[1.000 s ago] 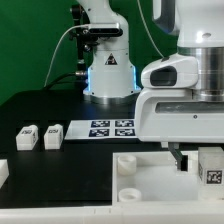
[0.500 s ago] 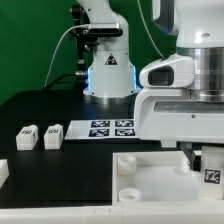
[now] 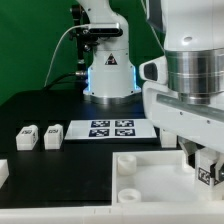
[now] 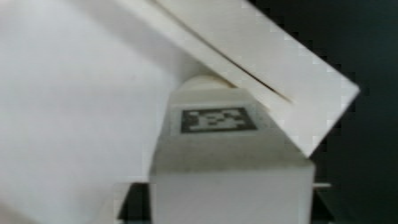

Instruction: Assemble one leg

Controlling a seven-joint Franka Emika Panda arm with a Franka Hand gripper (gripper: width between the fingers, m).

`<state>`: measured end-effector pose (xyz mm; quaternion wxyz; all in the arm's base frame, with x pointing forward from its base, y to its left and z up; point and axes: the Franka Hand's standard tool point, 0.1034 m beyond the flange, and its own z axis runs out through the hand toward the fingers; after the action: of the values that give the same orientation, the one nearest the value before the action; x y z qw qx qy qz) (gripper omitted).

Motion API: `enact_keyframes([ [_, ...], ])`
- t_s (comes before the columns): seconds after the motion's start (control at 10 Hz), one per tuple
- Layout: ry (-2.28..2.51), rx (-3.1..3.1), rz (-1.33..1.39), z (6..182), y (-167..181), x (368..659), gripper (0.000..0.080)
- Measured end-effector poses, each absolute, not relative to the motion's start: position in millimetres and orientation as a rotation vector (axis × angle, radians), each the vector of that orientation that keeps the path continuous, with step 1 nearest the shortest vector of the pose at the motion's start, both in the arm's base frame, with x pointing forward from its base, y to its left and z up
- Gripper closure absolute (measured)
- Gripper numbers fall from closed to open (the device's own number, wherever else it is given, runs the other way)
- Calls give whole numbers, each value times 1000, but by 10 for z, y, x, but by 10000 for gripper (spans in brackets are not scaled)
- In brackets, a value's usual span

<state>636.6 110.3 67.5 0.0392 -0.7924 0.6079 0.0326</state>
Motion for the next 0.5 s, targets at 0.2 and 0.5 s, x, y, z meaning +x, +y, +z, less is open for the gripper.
enact_keyframes([
  [0.2,2189,-2148,119,677,1101,6349,506],
  [0.5,2431,-1888,135,685,1099,6337,506],
])
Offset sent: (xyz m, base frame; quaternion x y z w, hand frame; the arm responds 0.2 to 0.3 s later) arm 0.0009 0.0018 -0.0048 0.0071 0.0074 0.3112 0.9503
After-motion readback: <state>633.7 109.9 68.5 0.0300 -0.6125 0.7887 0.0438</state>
